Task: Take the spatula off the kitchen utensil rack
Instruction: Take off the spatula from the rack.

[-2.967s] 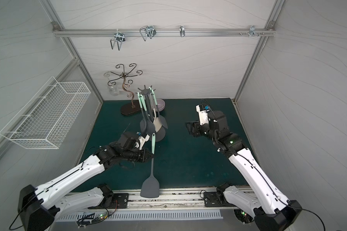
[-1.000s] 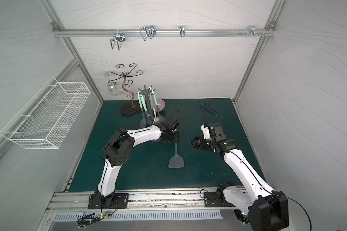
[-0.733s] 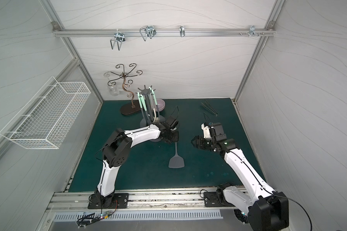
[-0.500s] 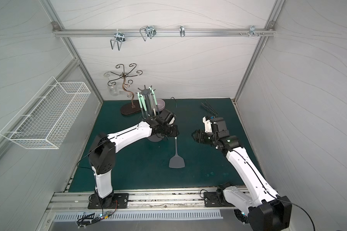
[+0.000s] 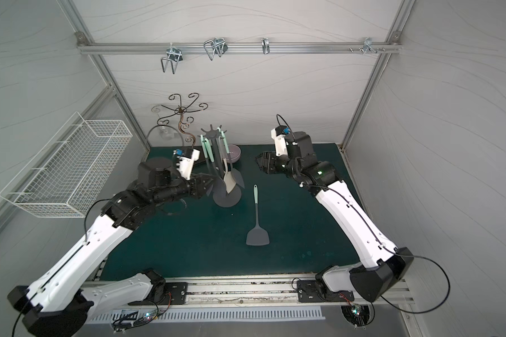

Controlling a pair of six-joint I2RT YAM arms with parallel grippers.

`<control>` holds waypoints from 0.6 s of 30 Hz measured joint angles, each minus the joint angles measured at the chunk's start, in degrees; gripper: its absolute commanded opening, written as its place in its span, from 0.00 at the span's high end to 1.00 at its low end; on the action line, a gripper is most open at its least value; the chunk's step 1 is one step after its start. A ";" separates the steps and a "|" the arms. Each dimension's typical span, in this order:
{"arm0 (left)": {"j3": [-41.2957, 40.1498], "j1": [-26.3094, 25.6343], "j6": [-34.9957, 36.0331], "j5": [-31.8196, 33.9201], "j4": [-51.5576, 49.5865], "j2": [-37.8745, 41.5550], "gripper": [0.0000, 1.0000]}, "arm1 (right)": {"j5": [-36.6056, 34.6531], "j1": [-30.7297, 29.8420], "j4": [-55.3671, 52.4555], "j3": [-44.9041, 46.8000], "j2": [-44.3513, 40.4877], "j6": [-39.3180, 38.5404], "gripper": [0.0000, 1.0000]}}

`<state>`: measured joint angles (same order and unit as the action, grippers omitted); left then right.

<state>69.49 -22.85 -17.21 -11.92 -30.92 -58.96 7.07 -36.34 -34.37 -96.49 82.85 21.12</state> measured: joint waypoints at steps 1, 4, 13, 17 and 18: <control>-1.88 3.67 -0.07 -1.79 1.64 0.50 0.65 | 0.02 -1.31 0.04 -2.78 2.12 -0.28 0.37; -6.27 9.09 -0.15 -6.75 6.36 -0.94 0.65 | 0.04 -4.48 0.17 -10.01 7.45 -1.73 0.36; -8.92 9.84 0.24 -14.64 19.04 -7.69 0.78 | 0.42 -7.23 0.87 -21.66 15.04 -4.90 0.37; -8.92 9.86 0.28 -15.17 23.93 -7.74 0.75 | 0.39 -7.21 2.12 -21.64 15.17 -5.79 0.37; -8.92 9.86 0.31 -15.37 24.65 -7.76 0.75 | 0.35 -7.23 2.69 -21.49 15.17 -6.01 0.37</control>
<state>60.58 -12.99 -16.91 -27.29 -6.26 -66.72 7.42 -43.57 -31.68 -117.97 98.02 15.11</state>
